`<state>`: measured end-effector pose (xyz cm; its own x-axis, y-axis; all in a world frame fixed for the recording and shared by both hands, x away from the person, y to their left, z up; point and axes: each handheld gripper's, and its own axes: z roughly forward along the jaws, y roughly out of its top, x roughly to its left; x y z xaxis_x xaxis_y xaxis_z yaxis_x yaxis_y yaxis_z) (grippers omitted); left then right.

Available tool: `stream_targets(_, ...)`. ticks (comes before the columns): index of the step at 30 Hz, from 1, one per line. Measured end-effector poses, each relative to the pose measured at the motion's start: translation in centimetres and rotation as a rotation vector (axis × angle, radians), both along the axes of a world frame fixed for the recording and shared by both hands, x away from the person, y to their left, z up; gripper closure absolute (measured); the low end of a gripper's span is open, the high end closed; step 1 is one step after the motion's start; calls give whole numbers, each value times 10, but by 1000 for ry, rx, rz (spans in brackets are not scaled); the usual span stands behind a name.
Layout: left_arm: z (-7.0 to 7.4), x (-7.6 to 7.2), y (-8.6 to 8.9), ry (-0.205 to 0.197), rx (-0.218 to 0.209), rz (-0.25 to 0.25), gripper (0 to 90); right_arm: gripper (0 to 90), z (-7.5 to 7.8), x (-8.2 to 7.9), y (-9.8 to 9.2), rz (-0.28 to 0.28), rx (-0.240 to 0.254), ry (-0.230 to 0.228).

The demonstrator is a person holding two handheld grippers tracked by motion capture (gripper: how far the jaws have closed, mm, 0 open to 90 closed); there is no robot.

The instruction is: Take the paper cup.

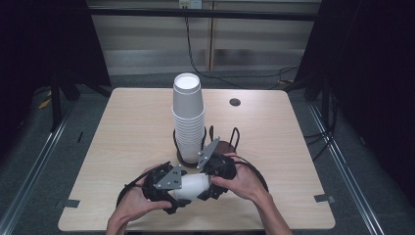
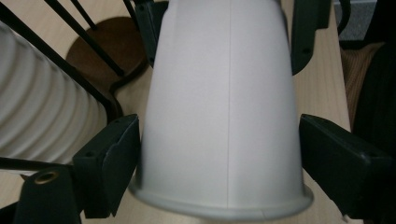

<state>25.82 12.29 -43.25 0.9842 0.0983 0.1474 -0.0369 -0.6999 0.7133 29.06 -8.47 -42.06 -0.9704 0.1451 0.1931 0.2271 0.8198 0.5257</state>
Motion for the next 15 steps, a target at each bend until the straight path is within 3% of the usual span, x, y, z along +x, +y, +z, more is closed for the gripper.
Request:
stream_targets(4,6,1,7,1,-62,15,155,232,3,1,-1,-2,28,-14)
stream_targets(7,7,1,9,-5,-84,26,154,232,4,3,-1,5,39,-18)
stream_targets(10,6,0,15,-12,-147,55,155,232,2,2,-1,-2,39,-18)
stream_targets(15,6,1,25,-17,-209,98,155,232,-1,2,-4,-20,55,-18)
